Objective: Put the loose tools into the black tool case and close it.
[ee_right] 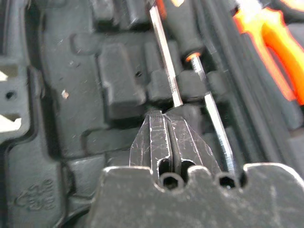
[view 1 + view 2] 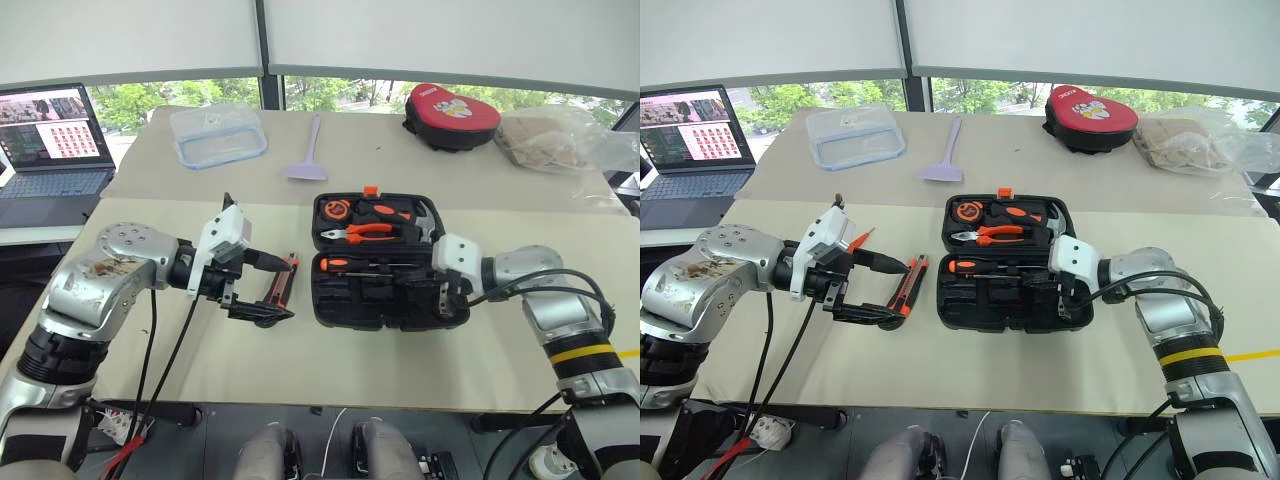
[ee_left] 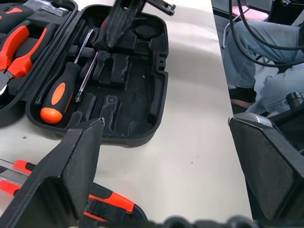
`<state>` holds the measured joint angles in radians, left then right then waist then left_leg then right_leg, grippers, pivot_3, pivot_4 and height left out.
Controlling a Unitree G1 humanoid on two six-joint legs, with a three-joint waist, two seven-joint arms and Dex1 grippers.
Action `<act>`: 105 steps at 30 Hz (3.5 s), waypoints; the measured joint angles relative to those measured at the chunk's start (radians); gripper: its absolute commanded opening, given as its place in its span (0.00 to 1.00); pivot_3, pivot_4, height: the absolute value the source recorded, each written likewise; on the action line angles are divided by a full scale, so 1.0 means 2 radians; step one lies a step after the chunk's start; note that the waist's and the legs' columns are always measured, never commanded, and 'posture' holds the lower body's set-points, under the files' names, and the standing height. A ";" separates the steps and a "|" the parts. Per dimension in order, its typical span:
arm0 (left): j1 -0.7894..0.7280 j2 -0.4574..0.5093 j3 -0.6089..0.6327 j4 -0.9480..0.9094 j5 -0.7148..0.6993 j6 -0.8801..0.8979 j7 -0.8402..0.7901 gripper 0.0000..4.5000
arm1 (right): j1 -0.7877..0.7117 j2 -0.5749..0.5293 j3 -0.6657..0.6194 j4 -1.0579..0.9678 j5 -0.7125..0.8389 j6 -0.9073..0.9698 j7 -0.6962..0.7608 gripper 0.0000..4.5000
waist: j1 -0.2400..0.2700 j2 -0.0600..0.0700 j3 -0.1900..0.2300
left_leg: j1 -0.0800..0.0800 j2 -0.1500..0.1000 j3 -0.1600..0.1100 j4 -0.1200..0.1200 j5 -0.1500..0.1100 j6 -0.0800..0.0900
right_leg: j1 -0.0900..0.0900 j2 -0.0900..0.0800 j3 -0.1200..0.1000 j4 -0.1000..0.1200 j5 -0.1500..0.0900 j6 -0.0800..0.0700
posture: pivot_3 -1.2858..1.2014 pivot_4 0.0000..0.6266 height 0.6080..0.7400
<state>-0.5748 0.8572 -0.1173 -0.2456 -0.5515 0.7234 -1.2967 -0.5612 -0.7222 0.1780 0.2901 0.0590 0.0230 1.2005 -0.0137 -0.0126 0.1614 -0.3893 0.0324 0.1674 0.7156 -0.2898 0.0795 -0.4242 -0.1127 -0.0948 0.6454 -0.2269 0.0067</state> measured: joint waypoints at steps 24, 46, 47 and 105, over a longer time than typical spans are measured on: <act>-0.001 -0.001 0.000 0.010 0.007 -0.012 0.007 1.00 | -0.021 0.010 -0.002 0.016 0.011 0.015 -0.001 0.01 | 0.001 0.000 0.000 | 0.000 0.000 0.000 0.000 0.000 -0.001 | 0.000 0.000 0.000 0.000 0.000 0.000 | 0.52 0.24 0.93; 0.335 0.014 0.297 -0.057 -0.001 0.063 0.186 1.00 | 0.024 -0.066 -0.173 -0.264 0.297 0.321 -0.004 0.94 | 0.004 0.000 0.001 | -0.001 0.001 -0.003 -0.003 -0.003 -0.005 | -0.001 -0.006 -0.001 -0.002 0.000 -0.002 | 0.52 0.24 0.93; 0.353 0.017 0.308 -0.055 0.005 0.063 0.191 1.00 | 0.032 -0.069 -0.177 -0.278 0.309 0.332 -0.007 0.99 | 0.005 0.000 0.001 | -0.001 0.001 -0.003 -0.003 -0.004 -0.005 | -0.002 -0.007 -0.001 -0.002 0.000 -0.002 | 0.52 0.24 0.93; -0.273 -0.256 -0.201 0.367 0.299 -0.114 -0.049 0.09 | 0.285 -0.110 -0.288 -0.436 0.336 0.340 -0.142 1.00 | 0.013 -0.004 0.002 | -0.013 -0.001 -0.001 0.007 -0.001 0.004 | -0.008 0.000 -0.002 0.000 0.003 0.003 | 0.52 0.24 0.93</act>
<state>-1.1199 0.3461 -0.5186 0.4882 0.0457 0.4952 -1.3952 0.0087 -0.9414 -0.3975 -0.5824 0.7303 0.7030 0.9159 0.0118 -0.0212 0.1651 -0.4147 0.0311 0.1647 0.7304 -0.2916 0.0876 -0.4396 -0.1127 -0.0986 0.6449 -0.2213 0.0120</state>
